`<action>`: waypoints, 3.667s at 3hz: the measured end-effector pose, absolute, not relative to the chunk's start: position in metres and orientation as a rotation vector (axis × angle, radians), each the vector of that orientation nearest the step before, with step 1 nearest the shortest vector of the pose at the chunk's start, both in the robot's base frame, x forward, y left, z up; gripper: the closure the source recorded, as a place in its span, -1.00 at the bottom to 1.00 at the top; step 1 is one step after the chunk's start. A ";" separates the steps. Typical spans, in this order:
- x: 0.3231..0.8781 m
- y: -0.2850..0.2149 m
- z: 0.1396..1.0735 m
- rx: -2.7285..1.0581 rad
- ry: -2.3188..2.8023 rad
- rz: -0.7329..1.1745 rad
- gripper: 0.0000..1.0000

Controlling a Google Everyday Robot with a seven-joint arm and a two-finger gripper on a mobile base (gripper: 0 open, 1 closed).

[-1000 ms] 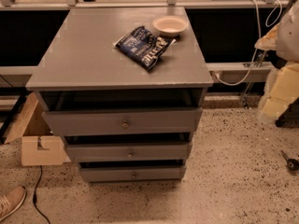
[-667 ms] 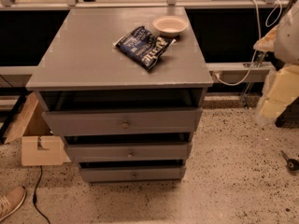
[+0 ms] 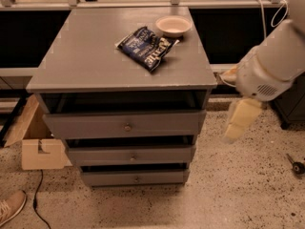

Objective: Open top drawer

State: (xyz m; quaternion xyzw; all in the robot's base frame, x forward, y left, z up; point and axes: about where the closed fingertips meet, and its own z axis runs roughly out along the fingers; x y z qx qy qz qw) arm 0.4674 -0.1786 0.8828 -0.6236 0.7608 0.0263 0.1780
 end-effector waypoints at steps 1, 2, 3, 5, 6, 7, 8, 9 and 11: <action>0.490 -0.150 0.833 -1.756 2.088 0.183 -1.00; 0.490 -0.150 0.833 -1.756 2.088 0.183 -1.00; 0.486 -0.138 0.790 -1.819 2.061 0.226 -1.00; 0.508 -0.096 0.680 -1.950 1.947 0.206 -1.00; 0.540 -0.084 0.666 -1.915 1.886 0.150 -1.00; 0.540 -0.084 0.666 -1.915 1.886 0.150 -1.00; 0.564 -0.084 0.671 -1.955 1.848 0.072 -1.00; 0.590 -0.082 0.663 -2.012 1.851 0.008 -1.00; 0.608 -0.070 0.623 -2.068 1.950 -0.021 -0.70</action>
Offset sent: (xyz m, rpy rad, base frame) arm 0.0156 0.0233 -0.0418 0.0715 0.0146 0.0351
